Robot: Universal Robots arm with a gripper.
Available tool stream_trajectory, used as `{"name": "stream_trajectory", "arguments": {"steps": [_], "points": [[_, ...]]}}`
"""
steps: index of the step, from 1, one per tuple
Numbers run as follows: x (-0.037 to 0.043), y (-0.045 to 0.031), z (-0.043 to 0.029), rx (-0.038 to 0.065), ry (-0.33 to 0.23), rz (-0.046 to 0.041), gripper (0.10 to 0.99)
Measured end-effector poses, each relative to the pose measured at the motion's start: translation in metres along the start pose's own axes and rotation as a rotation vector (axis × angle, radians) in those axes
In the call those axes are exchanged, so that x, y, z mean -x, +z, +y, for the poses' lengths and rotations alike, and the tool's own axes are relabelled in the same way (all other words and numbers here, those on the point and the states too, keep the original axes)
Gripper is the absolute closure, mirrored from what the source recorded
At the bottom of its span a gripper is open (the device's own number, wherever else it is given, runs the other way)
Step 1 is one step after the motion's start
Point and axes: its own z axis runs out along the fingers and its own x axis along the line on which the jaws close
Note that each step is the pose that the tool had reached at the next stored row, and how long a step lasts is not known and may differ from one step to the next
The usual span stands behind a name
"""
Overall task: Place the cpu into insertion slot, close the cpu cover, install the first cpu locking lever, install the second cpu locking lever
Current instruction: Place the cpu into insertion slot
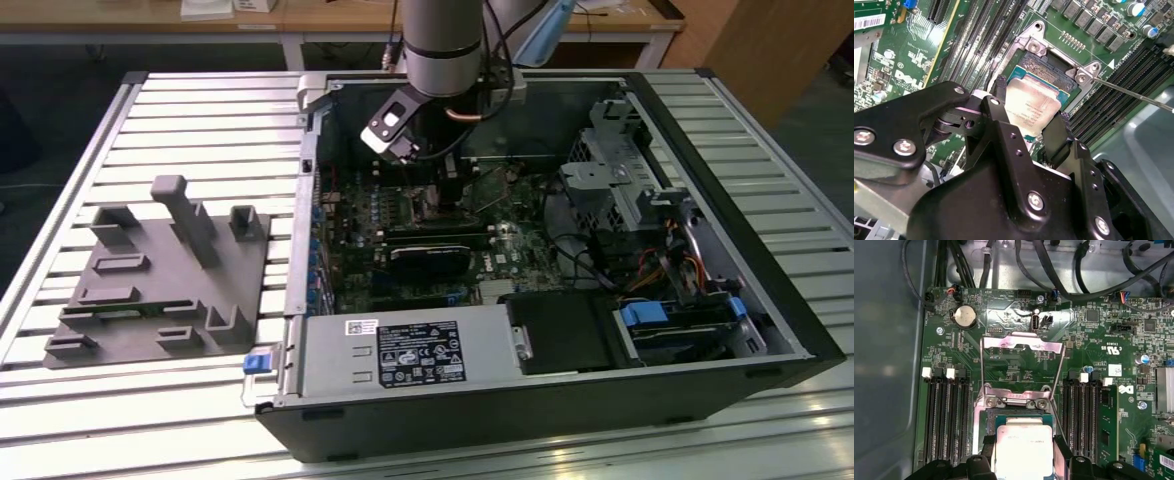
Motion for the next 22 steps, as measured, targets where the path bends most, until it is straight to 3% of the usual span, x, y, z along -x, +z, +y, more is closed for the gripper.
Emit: {"name": "stream_trajectory", "arguments": {"steps": [22], "points": [[-0.0014, 0.0132, -0.0036, 0.0, 0.005, 0.0004, 0.545]]}}
